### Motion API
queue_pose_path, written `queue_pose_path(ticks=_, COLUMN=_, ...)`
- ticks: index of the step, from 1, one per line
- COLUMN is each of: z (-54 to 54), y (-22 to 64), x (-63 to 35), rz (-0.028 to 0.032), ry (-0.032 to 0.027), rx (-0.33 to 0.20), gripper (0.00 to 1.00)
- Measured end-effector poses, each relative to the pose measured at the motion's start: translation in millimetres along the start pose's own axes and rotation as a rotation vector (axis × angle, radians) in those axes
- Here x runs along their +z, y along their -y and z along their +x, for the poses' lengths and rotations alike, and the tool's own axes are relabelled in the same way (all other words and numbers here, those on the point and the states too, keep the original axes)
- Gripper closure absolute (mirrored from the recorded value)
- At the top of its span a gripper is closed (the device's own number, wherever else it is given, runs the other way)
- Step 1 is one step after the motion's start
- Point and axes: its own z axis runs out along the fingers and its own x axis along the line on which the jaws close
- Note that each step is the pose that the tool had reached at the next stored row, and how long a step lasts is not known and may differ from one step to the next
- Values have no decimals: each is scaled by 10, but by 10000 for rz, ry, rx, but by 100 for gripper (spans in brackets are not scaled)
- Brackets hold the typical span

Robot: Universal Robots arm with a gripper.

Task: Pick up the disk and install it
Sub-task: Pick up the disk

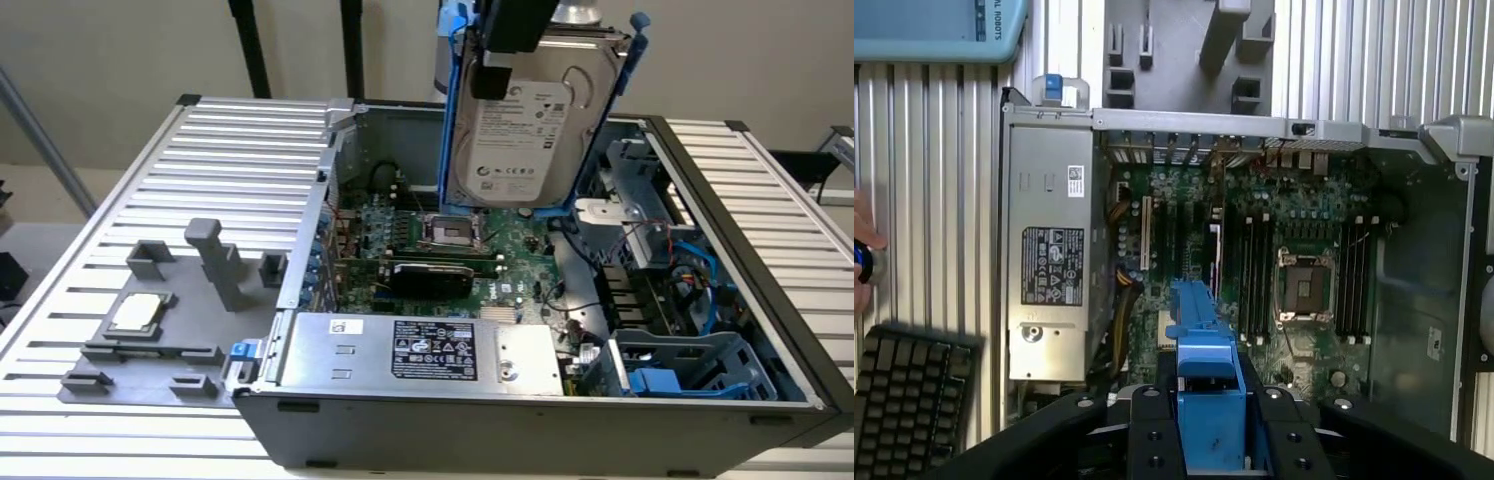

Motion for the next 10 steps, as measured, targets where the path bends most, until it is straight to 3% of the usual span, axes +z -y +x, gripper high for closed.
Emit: queue_pose_path(ticks=10, z=269, y=258, x=22, rz=0, ry=-1, rx=1, gripper=67)
